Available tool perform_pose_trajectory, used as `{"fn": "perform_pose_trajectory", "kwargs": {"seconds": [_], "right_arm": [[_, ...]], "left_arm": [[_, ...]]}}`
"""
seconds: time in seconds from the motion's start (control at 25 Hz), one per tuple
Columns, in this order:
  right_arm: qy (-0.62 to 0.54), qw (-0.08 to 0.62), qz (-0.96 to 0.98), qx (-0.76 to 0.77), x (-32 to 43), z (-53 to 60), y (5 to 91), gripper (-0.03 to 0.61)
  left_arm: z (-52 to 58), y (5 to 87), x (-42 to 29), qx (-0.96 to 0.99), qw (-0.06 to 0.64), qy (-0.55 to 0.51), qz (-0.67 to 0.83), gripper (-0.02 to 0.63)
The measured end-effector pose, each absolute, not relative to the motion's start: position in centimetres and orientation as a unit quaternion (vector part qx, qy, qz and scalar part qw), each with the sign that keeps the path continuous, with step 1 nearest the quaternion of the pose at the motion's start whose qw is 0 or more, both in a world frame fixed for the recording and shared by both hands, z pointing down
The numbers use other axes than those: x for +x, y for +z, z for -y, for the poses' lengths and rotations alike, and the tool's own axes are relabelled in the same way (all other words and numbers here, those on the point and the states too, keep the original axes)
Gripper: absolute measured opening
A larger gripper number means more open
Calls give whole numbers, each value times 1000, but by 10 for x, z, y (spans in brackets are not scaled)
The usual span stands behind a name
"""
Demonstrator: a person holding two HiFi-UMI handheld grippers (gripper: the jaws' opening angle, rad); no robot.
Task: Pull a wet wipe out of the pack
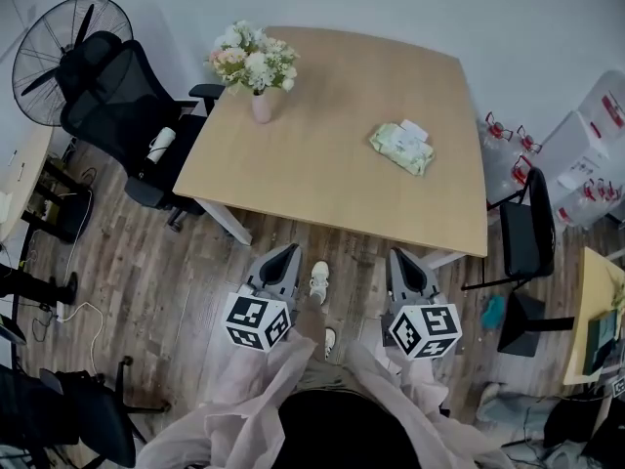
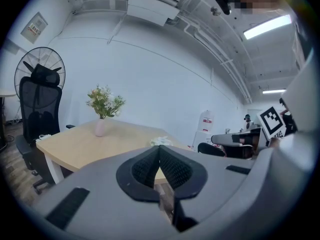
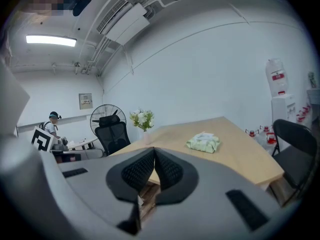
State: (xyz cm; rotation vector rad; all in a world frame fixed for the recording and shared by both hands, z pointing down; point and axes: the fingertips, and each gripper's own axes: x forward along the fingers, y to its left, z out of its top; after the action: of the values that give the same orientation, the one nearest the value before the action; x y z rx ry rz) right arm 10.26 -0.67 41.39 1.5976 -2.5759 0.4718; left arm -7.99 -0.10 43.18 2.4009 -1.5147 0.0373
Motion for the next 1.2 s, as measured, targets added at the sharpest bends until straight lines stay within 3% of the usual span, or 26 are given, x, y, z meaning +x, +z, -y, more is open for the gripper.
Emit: {"fn": "perform_pose_trajectory", "kwargs": {"seconds": [1.2], "right_arm": [[176,45,831,526,116,169,427,11]], "left_arm": [[165,442,-68,836,162,21,524,10]]}}
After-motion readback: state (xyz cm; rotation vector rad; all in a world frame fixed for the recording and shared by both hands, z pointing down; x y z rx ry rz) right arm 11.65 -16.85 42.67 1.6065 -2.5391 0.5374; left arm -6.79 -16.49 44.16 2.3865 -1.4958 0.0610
